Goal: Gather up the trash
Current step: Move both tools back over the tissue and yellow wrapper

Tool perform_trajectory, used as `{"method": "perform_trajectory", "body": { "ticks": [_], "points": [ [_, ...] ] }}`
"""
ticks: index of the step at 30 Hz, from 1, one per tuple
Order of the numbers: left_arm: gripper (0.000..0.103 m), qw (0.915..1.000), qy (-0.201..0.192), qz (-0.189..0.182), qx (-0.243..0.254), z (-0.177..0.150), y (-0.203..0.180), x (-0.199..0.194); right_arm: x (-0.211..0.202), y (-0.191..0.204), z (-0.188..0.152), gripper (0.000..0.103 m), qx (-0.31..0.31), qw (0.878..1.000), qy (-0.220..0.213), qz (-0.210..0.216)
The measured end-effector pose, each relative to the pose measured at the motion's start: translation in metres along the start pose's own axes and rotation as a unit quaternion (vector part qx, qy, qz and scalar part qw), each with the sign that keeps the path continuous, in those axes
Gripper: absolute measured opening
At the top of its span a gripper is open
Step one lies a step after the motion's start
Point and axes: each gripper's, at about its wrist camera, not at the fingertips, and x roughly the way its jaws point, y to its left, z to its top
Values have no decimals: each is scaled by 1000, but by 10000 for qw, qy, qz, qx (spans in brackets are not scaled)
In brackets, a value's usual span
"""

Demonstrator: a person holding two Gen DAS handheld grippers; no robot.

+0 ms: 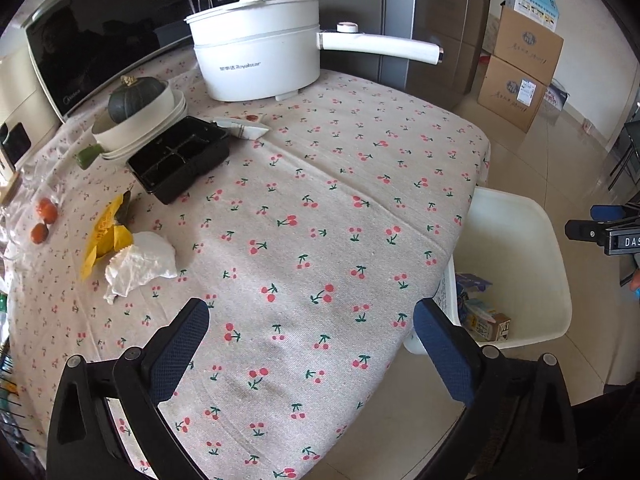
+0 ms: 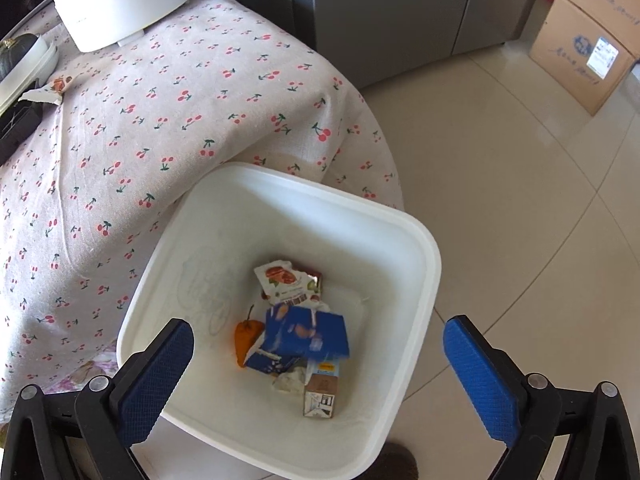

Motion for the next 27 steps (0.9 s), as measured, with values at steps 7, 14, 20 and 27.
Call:
{"method": "perform_trajectory", "body": {
  "ticks": [7, 14, 20, 27],
  "points": [
    [103, 9996, -21, 125, -255, -4, 29, -10, -5, 33, 11, 102, -118, 9999, -70, 100],
    [103, 9976, -41, 324, -611, -10, 71, -20, -7, 80, 24, 102, -320, 9988, -186, 323],
    [103, 9931, -32, 529, -1043, -21, 120, -26, -5, 122, 33, 102, -461, 9969, -259, 580],
    [103, 9855, 68, 670, -1560, -32, 171, -21, 3, 158, 42, 102, -346, 9961, -240, 774]
  ]
}}
